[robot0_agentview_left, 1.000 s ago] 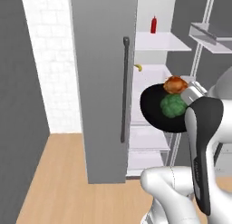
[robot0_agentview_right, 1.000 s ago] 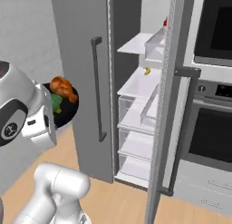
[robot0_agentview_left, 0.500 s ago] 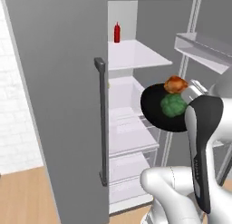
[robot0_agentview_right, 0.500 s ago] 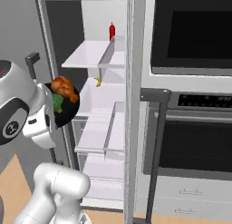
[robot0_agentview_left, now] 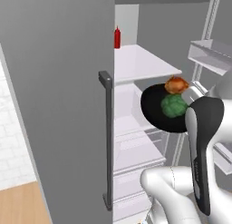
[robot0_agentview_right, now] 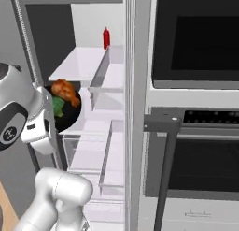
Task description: Pick the chicken drumstick and broccoli from their plates and place them in the bowl. Then put the bowl in the fridge.
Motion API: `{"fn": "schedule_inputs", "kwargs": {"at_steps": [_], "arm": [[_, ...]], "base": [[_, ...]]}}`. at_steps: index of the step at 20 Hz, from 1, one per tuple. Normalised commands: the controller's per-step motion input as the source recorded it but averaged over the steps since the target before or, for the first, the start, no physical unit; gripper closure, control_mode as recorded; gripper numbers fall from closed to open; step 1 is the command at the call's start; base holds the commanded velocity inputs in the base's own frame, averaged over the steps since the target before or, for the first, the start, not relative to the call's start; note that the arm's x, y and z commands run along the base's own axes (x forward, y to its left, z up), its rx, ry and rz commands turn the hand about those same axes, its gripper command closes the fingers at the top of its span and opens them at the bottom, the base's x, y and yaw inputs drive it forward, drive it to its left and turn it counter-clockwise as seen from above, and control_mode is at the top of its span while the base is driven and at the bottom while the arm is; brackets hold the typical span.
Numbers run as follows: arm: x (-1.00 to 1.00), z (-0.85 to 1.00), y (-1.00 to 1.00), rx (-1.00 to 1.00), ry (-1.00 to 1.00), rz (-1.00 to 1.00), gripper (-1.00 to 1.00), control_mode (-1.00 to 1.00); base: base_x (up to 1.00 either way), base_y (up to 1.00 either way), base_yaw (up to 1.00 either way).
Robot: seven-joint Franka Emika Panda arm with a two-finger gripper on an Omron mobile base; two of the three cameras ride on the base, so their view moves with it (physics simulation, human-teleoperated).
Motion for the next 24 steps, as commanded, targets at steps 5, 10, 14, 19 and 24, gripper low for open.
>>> {"fn": "schedule_inputs", "kwargs": {"at_steps": [5,10,14,19,24], "arm": [[0.00,0.00,0.00,0.00,0.00,0.00,1.00,1.00],[0.30,-0.01,-0.08,0.00,-0.11,-0.02,1.00,-1.00],[0.93,0.08,0.13,0.00,-0.30,-0.13,1.00,-1.00],[1.00,0.07,0.22,0.02,-0.20,-0.15,1.00,-1.00],[0.93,0.14,-0.03,0.11,0.00,-0.04,1.00,-1.00]], "base": [[0.55,0.00,0.02],[0.09,0.00,0.00],[0.00,0.00,0.00],[0.00,0.00,0.00],[0.00,0.00,0.00]]}}
